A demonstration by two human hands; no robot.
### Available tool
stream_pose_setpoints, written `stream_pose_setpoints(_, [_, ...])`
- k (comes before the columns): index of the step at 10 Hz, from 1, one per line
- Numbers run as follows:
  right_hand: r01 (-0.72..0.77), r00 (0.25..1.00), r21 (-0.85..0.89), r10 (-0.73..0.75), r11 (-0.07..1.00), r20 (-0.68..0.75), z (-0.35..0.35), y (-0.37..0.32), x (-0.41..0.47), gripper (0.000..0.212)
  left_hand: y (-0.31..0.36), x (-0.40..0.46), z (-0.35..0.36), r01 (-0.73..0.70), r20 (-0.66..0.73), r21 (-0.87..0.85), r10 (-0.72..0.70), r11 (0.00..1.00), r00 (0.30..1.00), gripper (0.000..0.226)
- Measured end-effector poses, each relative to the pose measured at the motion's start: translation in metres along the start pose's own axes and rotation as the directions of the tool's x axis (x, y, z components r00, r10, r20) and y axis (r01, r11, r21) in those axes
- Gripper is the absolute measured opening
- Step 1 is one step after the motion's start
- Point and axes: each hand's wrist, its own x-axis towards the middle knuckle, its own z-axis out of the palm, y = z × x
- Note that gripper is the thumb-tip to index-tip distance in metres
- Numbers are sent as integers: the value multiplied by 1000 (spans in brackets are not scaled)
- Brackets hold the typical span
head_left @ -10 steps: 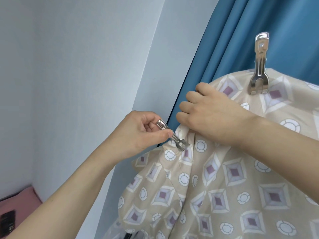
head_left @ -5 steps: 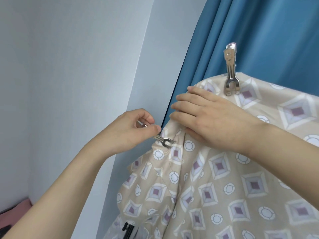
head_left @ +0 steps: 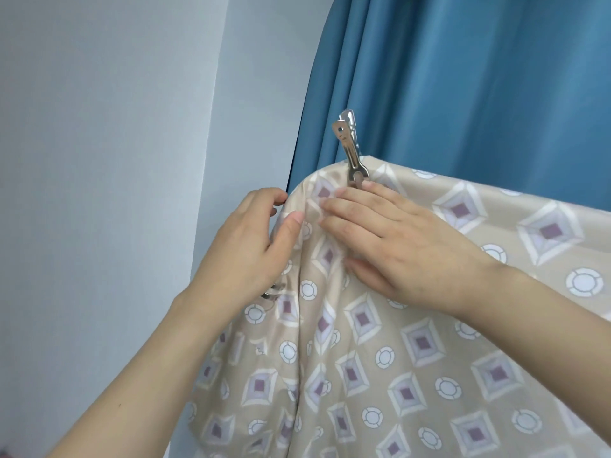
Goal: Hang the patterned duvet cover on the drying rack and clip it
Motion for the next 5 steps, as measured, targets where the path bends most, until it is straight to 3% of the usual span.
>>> stream_pose_setpoints(3, [-107, 994, 47, 107, 993, 12, -6, 4, -28, 49, 18, 3, 11, -102, -14, 62, 103, 993, 995, 42])
stream_pose_setpoints(4, [-123, 989, 174, 136, 977, -64, -17, 8, -34, 46, 16, 6, 6, -120, -74, 74, 126, 990, 989, 47])
stream_pose_setpoints(5, [-250, 921, 427, 349, 869, -172, -44, 12, -42, 42, 21, 17, -18, -206, -214, -40, 193, 978, 958, 46])
